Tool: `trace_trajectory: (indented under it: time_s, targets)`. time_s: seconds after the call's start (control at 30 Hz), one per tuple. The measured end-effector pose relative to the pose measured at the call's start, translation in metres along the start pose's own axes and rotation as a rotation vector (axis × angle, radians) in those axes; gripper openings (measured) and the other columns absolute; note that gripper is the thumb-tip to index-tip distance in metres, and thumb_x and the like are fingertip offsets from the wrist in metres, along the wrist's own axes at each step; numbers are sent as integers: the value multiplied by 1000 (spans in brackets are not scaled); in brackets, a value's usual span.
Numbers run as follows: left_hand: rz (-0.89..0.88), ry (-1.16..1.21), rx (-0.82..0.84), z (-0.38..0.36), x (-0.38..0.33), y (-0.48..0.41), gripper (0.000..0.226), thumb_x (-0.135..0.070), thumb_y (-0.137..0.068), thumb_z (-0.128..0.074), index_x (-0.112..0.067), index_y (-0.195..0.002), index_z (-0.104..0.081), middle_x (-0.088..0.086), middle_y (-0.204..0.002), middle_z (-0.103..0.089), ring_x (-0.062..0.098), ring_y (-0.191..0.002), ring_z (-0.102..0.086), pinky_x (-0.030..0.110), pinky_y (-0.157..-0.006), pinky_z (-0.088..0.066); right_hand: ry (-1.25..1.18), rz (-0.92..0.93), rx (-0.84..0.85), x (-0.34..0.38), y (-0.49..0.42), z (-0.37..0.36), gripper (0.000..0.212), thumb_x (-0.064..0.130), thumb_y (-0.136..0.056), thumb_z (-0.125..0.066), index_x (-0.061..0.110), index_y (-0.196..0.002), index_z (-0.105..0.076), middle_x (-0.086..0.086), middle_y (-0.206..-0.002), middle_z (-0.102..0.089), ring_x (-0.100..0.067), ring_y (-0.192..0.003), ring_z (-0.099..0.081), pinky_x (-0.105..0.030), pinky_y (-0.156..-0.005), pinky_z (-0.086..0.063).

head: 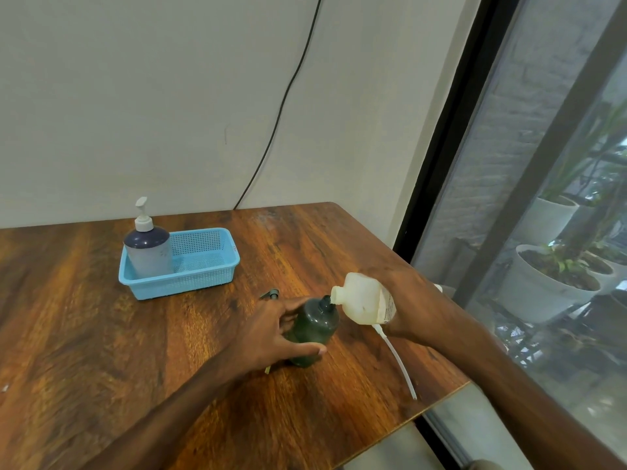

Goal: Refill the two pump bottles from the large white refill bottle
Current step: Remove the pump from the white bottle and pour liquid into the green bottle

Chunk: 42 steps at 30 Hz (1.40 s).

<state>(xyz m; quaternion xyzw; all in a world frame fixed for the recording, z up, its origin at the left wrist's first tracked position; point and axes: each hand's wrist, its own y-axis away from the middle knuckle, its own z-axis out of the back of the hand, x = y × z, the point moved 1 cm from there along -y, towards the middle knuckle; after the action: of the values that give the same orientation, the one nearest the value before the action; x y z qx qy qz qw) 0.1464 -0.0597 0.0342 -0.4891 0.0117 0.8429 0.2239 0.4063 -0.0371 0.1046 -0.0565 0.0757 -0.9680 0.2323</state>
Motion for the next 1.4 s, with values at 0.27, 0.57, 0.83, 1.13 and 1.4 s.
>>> trace_trajectory:
  time_s: [0.27,0.57,0.83,1.13,1.4]
  targets:
    - [-6,0,4,0,4,-2,79,-26,-74,-95,-35,-140,-53,-41,-120,-55,-32,-108,-52,-1,-89,-46,5,-7,-2,-2,-1,-3,80,30,-66,-81,34,-139,-49,3,-129,-59,-24,-118,-59,-48,-98,-52]
    - [-24,-5,-5,-1,6,-4,75,-23,-73,-96,-39,-133,-53,-40,-116,-58,-28,-110,-56,-1,-89,-46,8,-7,-7,-2,-1,-2,78,29,-66,-82,35,-137,-50,5,-127,-59,-23,-116,-59,-46,-96,-53]
    - [-21,-15,5,-1,11,-5,79,-27,-74,-95,-35,-140,-53,-41,-120,-56,-28,-112,-54,1,-92,-47,6,-5,-8,0,-1,-1,80,30,-66,-82,38,-138,-48,7,-126,-59,-21,-114,-60,-45,-95,-54]
    - [-18,-16,1,-2,11,-6,77,-28,-74,-95,-37,-138,-52,-42,-118,-55,-30,-111,-53,-1,-89,-45,6,4,-14,1,0,0,78,27,-67,-83,35,-137,-51,6,-124,-61,-22,-113,-61,-46,-94,-54]
    - [-18,-16,-4,-2,13,-6,82,-32,-73,-95,-34,-143,-53,-41,-121,-56,-28,-113,-54,1,-92,-46,9,5,-6,2,1,3,81,28,-67,-82,33,-141,-49,5,-130,-61,-22,-118,-60,-47,-98,-53]
